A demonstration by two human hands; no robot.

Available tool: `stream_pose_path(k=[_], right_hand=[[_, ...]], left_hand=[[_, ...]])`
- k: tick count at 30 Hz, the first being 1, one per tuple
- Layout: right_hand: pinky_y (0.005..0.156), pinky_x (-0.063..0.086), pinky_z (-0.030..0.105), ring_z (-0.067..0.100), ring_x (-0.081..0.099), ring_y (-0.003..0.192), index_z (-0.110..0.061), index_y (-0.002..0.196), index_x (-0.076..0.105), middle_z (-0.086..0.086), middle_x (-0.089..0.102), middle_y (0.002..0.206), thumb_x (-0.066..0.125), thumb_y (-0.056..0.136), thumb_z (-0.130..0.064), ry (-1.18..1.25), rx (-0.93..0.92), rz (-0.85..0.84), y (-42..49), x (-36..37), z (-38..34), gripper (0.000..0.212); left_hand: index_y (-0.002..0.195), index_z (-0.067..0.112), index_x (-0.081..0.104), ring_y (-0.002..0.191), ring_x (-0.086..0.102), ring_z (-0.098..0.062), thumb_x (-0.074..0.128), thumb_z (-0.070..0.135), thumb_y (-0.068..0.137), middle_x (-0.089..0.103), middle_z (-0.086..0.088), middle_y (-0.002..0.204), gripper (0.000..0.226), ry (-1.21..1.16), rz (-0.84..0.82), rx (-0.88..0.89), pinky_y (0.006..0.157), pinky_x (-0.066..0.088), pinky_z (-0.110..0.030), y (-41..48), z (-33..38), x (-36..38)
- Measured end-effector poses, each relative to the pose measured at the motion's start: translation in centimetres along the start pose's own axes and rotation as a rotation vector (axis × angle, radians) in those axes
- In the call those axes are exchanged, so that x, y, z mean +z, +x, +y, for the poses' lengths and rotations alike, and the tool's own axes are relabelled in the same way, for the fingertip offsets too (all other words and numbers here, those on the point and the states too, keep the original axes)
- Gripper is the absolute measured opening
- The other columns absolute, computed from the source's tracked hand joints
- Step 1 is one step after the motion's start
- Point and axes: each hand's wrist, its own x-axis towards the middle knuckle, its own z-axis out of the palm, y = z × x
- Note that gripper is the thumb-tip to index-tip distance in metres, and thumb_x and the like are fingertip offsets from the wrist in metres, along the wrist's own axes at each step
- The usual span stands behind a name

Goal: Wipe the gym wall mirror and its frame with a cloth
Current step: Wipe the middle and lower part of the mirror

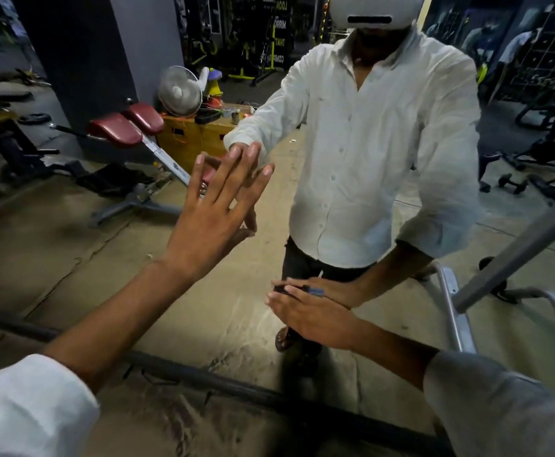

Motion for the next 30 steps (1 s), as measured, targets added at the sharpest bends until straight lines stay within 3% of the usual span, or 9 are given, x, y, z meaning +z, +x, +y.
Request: stream_pose_path(k=[4,6,9,11,14,17,20,25,30], right_hand=[[0.131,-0.005,0.050,0.030,0.013,0.162,-0.008,0.162,0.035,0.014,0.030,0.170,0.023,0.113,-0.017,0.361,0.452,0.315,3.8,-5.3,10.5,0.052],[0.130,0.009,0.055,0.032,0.022,0.159,-0.013,0.162,0.036,0.011,0.033,0.169,0.024,0.114,-0.020,0.261,0.728,0.456,3.9,-7.8,16.6,0.050],[0.124,0.023,0.059,0.036,0.030,0.155,-0.011,0.161,0.038,0.014,0.035,0.168,0.034,0.110,-0.011,0.103,0.857,0.527,3.1,-9.1,20.3,0.051],[0.130,0.017,0.055,0.033,0.023,0.159,-0.014,0.162,0.036,0.011,0.032,0.169,0.031,0.113,-0.013,0.209,0.845,0.512,3.8,-7.8,18.1,0.050],[0.132,0.005,0.048,0.027,0.018,0.161,-0.008,0.164,0.024,0.011,0.027,0.171,0.032,0.113,-0.017,0.263,0.567,0.331,5.1,-4.5,10.2,0.052],[0.128,0.020,0.052,0.034,0.034,0.155,0.010,0.160,0.022,0.023,0.034,0.166,0.043,0.111,-0.024,0.108,0.195,0.208,4.2,0.5,0.9,0.063],[0.128,0.011,0.057,0.041,0.025,0.156,0.008,0.160,0.026,0.028,0.025,0.168,0.054,0.107,-0.025,0.057,0.053,0.067,4.8,1.0,-1.0,0.068],[0.132,0.002,0.049,0.026,0.022,0.159,-0.013,0.159,0.042,0.011,0.042,0.164,0.043,0.111,-0.020,0.354,0.596,0.450,10.4,-6.1,12.6,0.049],[0.123,0.028,0.053,0.032,0.038,0.152,-0.007,0.162,0.033,0.014,0.034,0.168,0.027,0.114,-0.018,-0.088,0.721,0.444,12.8,-7.5,16.1,0.049]], left_hand=[[0.172,0.017,0.002,0.165,0.003,-0.036,0.079,0.047,0.092,0.001,-0.017,0.178,0.115,0.005,-0.014,0.014,0.125,0.018,-0.071,-0.1,-0.2,-0.1],[0.171,0.014,0.004,0.165,0.004,-0.035,0.082,0.044,0.090,0.003,-0.017,0.178,0.116,0.000,-0.008,0.023,0.126,0.018,-0.070,-0.2,-0.6,-0.2],[0.171,0.013,0.004,0.165,0.002,-0.035,0.080,0.045,0.089,0.004,-0.019,0.177,0.116,-0.036,-0.002,-0.009,0.127,0.014,-0.070,-0.8,-1.6,-0.1],[0.171,0.013,0.003,0.165,0.002,-0.035,0.071,0.051,0.093,0.003,-0.019,0.177,0.110,-0.050,-0.012,-0.052,0.127,0.013,-0.071,-1.5,-2.4,0.3],[0.171,0.016,0.003,0.165,-0.001,-0.032,0.052,0.058,0.099,0.005,-0.019,0.177,0.097,-0.052,0.000,-0.050,0.127,0.013,-0.071,-2.8,-3.7,1.0],[0.172,0.016,0.005,0.165,-0.003,-0.033,0.068,0.048,0.098,0.000,-0.017,0.178,0.102,0.003,-0.055,0.002,0.128,0.009,-0.069,-4.0,-5.6,1.6],[0.172,0.017,0.007,0.165,-0.001,-0.036,0.084,0.034,0.090,-0.006,-0.017,0.178,0.113,0.040,-0.065,0.011,0.128,0.011,-0.069,-5.3,-7.8,1.6],[0.172,0.018,0.010,0.165,0.000,-0.037,0.088,0.027,0.086,-0.006,-0.015,0.178,0.116,0.032,-0.079,0.019,0.128,0.011,-0.069,-6.4,-11.8,1.4],[0.172,0.017,0.010,0.165,0.002,-0.038,0.082,0.024,0.090,-0.002,-0.017,0.178,0.108,0.000,-0.081,0.029,0.127,0.017,-0.069,-6.7,-11.8,2.1]])
